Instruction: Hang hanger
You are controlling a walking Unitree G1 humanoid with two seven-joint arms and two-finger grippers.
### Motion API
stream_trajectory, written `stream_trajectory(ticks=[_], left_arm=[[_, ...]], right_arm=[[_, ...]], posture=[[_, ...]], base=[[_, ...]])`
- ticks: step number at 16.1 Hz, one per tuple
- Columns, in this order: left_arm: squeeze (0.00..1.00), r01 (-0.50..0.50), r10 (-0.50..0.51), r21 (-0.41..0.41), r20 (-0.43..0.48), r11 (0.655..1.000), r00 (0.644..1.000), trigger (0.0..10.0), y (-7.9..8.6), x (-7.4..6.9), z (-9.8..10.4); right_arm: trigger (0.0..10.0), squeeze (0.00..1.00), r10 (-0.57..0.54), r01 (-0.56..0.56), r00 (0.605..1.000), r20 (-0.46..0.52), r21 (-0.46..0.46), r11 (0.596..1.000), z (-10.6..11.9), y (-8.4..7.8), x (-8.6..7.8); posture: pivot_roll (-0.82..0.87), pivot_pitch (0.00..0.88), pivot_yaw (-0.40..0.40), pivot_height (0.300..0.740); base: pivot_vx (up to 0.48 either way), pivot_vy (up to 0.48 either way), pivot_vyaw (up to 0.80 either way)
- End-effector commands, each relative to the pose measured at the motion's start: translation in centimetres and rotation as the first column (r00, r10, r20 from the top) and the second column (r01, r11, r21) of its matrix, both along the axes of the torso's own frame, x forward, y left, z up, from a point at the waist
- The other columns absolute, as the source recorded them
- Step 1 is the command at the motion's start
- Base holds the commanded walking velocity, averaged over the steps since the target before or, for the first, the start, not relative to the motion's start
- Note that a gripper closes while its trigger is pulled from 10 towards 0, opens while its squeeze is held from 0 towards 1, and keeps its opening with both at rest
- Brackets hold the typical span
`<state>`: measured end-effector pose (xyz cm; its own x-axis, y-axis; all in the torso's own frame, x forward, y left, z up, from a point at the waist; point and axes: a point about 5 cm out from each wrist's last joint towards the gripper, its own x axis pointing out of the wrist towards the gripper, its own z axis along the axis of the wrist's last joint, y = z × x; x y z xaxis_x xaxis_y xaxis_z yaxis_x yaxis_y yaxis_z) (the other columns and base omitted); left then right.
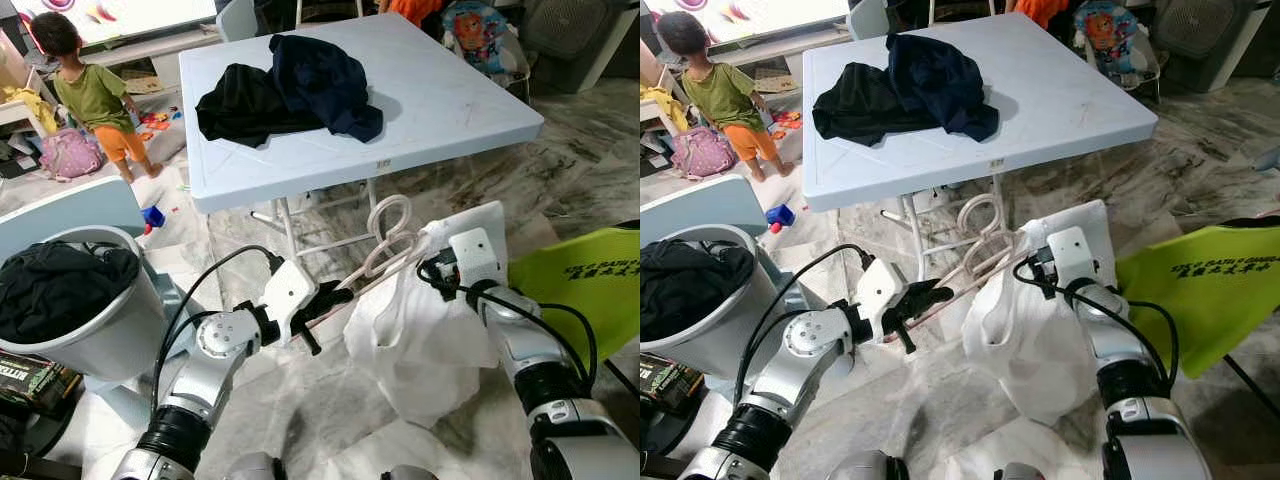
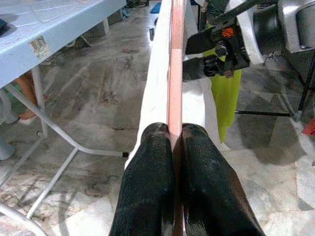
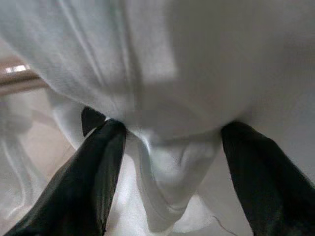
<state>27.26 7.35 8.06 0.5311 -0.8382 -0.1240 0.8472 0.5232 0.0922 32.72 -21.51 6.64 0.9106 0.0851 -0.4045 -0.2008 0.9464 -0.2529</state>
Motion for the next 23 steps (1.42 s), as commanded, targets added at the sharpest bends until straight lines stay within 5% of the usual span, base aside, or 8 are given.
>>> stream_trajectory(ticks=[1,15,23], left_arm=[[0.0,0.011,-0.008,-0.048,0.073,0.999,0.997,0.0,-0.4,0.3,1.8],[0.0,0.022,-0.019,-0.037,0.077,0.999,0.997,0.0,-0.4,0.2,1.7],[0.0,0.015,-0.013,-0.027,0.075,1.0,0.997,0.0,-0.2,0.1,1.4]], right_arm=[[0.0,0.0,-0.021,0.021,1.0,0.021,0.01,1.0,0.4,-0.1,0.4],[0.0,0.0,-0.057,0.054,0.997,0.047,0.055,0.997,0.4,-1.2,0.2],[0.0,0.0,-0.164,0.145,0.965,0.204,0.107,0.984,2.4,-2.9,0.5]], posture=[[-0.09,0.0,0.057,0.74],[-0.1,0.0,0.06,0.74],[-0.1,0.0,0.057,0.74]], base=[[0.0,0.0,0.0],[0.0,0.0,0.0],[0.0,0.0,0.0]])
